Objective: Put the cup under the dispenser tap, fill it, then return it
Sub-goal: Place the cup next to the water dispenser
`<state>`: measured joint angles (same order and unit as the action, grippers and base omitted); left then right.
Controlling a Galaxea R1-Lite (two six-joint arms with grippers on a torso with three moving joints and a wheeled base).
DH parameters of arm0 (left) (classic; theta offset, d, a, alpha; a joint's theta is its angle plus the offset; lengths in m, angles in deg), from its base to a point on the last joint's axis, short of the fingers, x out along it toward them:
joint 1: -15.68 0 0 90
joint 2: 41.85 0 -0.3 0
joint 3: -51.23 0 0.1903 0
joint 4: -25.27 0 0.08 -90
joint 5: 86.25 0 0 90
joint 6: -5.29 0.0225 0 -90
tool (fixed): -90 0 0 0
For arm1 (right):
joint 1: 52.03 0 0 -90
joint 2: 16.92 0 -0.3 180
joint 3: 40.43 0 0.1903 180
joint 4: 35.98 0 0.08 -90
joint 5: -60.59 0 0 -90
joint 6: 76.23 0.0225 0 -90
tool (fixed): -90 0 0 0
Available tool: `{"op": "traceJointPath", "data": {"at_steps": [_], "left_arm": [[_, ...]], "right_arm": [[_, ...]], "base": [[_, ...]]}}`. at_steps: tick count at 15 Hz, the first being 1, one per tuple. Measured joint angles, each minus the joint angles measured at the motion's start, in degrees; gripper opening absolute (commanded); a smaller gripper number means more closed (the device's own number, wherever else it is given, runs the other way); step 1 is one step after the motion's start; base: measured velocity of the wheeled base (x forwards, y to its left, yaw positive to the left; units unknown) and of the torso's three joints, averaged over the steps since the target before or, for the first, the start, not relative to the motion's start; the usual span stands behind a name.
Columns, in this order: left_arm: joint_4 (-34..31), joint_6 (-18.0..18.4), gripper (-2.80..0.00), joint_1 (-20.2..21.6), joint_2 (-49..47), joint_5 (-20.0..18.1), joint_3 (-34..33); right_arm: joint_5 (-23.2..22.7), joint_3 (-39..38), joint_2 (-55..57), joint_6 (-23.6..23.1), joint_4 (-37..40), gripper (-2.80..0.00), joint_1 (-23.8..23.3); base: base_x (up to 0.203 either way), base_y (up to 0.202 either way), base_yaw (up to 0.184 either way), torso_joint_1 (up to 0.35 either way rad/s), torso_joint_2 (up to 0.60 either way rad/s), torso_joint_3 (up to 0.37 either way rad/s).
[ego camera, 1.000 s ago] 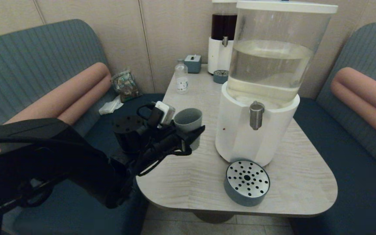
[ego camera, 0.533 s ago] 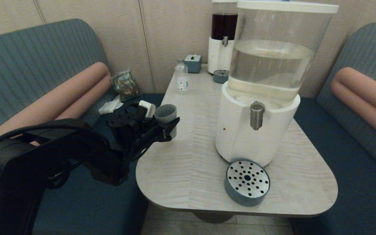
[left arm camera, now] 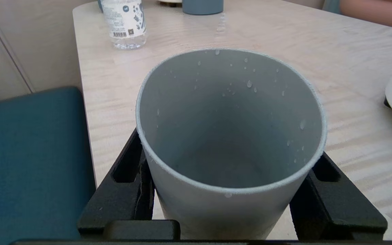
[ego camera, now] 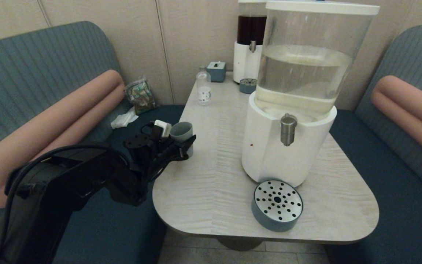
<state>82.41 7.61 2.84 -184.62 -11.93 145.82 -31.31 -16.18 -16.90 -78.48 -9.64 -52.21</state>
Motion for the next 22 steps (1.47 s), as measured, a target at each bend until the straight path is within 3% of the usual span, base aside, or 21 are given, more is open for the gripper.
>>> {"op": "traceJointPath", "data": {"at_steps": [10, 11, 18, 22], "left_arm": [[-0.4, 0.2, -2.80, 0.1, -0.3, 0.0, -0.3], [-0.4, 0.3, 0.00, 0.1, -0.3, 0.0, -0.3], [1.5, -1.9, 0.00, 0.1, -0.2, 0.0, 1.3], [1.8, -2.0, 0.00, 0.1, 2.3, 0.5, -1.5]], "right_arm": [[0.0, 0.0, 0.0, 0.0, 0.0, -2.80, 0.0], [0.0, 0.0, 0.0, 0.0, 0.0, -2.80, 0.0], [0.0, 0.0, 0.0, 0.0, 0.0, -2.80, 0.0], [0.0, 0.0, 0.0, 0.0, 0.0, -2.80, 0.0]], "base": [[0.000, 0.000, 0.000, 0.000, 0.00, 0.000], [0.000, 0.000, 0.000, 0.000, 0.00, 0.000], [0.000, 0.000, 0.000, 0.000, 0.00, 0.000], [0.000, 0.000, 0.000, 0.000, 0.00, 0.000]]}}
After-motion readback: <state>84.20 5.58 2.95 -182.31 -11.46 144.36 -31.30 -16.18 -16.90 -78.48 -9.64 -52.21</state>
